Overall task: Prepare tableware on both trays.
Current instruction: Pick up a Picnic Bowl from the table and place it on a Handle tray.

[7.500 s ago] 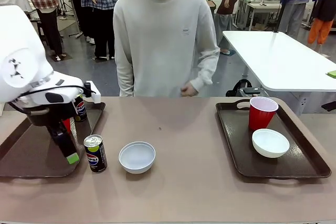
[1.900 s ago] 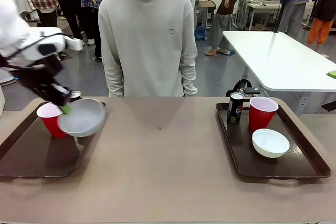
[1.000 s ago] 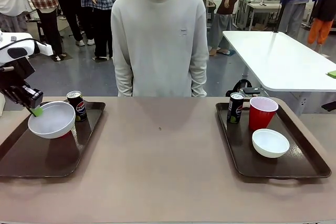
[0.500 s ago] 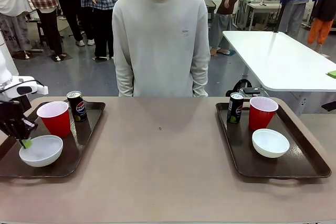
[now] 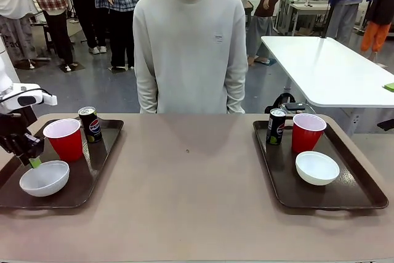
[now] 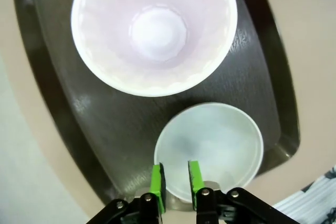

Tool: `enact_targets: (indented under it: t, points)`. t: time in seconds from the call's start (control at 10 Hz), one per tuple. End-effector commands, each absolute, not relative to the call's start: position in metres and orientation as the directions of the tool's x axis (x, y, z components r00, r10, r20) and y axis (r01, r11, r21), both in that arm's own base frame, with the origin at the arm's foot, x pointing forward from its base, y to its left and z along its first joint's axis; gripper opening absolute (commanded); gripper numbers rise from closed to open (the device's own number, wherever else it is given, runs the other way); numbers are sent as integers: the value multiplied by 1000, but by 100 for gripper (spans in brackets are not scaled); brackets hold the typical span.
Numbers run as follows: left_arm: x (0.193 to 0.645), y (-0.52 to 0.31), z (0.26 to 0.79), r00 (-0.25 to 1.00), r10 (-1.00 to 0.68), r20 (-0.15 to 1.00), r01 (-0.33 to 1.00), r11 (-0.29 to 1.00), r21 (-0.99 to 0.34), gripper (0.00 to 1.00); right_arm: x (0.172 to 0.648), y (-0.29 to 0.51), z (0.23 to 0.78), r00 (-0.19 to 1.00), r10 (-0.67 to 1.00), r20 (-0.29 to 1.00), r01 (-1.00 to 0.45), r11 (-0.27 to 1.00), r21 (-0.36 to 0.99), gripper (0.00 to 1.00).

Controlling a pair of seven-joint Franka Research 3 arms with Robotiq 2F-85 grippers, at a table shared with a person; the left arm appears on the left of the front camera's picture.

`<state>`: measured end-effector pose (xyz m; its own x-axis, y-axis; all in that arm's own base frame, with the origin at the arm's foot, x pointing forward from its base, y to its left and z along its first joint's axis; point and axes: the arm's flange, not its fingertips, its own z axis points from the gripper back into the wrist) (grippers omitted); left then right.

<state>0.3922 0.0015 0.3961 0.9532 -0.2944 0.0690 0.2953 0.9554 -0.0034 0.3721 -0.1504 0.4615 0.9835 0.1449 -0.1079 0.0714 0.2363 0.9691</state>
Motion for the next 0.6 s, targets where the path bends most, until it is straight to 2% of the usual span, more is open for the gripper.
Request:
enact_targets:
  t: [0.0,0.1,0.2,0.3,0.4,0.5]
  points:
    - [383,-1,410,950,-303,80,305,952,-19,100,370,-149,465,982,144,-123,88,231,969,99]
    - [381,-2,419,949,-307,68,310,949,-55,46,370,-149,465,982,144,-123,88,231,969,99]
    - [379,-4,433,947,-314,72,320,943,-94,100,370,-149,465,982,144,-123,88,231,969,99]
    - [375,-6,452,940,-332,84,341,929,-145,66,370,-149,465,982,144,-123,88,231,969,99]
    - [370,-8,468,933,-349,90,360,908,-213,100,370,-149,465,982,144,-123,88,231,969,99]
    - [364,-7,492,923,-376,87,378,838,-394,86,370,-149,465,982,144,-123,88,231,969,99]
